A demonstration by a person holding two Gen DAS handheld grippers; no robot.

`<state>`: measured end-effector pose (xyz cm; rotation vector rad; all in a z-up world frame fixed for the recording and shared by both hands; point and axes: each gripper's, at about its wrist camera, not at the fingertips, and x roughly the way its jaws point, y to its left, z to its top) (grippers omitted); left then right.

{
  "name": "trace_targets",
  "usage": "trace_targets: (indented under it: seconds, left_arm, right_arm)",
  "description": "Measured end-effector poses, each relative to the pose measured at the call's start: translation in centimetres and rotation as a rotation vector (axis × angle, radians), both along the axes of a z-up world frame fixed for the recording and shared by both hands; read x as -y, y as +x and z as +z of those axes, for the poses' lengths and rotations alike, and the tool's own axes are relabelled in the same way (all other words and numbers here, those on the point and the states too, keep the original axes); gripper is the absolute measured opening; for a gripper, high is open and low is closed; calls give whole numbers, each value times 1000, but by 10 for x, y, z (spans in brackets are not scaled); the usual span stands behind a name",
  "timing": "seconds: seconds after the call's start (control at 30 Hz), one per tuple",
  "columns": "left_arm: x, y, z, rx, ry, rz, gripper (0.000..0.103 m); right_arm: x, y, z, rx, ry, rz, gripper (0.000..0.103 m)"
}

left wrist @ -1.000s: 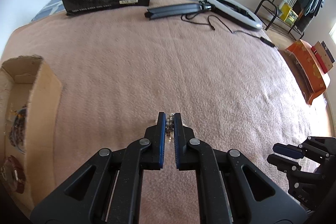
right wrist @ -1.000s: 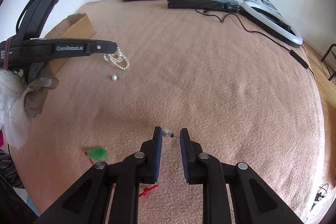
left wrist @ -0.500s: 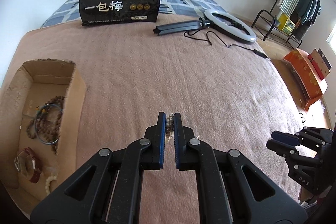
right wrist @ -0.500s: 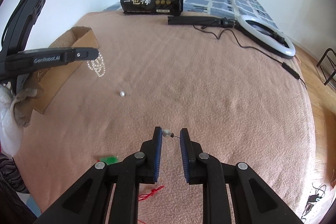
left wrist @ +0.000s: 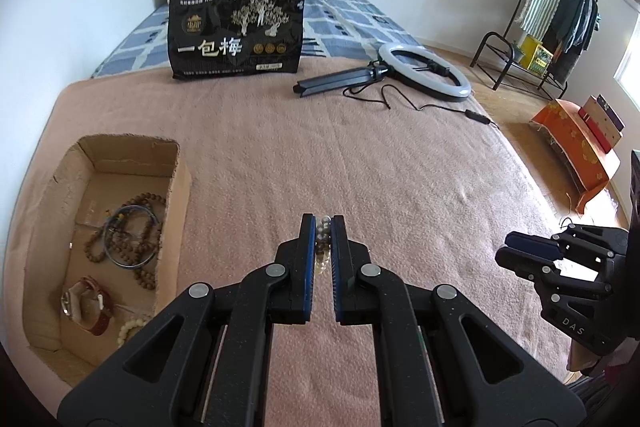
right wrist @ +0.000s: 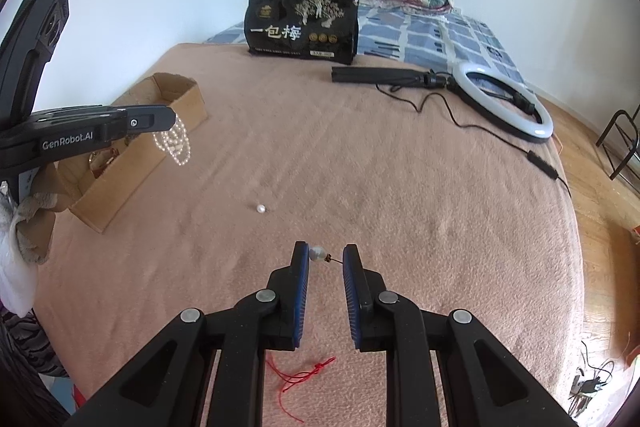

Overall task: Organize jewelry
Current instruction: 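Carry the pearl necklace with the left gripper while the right gripper carries the earring over the box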

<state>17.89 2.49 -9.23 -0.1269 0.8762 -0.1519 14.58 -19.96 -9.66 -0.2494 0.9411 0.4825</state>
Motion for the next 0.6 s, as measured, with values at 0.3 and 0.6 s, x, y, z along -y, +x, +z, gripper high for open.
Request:
trace_targets:
  seconds: [0.3, 0.6]
  left_arm:
    - [-2, -24, 21, 43, 3, -7, 5]
    - [-22, -48, 38, 73, 11, 24, 5]
  right_arm:
    - [-19, -18, 21, 56, -8, 21, 16]
    - [-43, -29, 41, 87, 24, 37, 16]
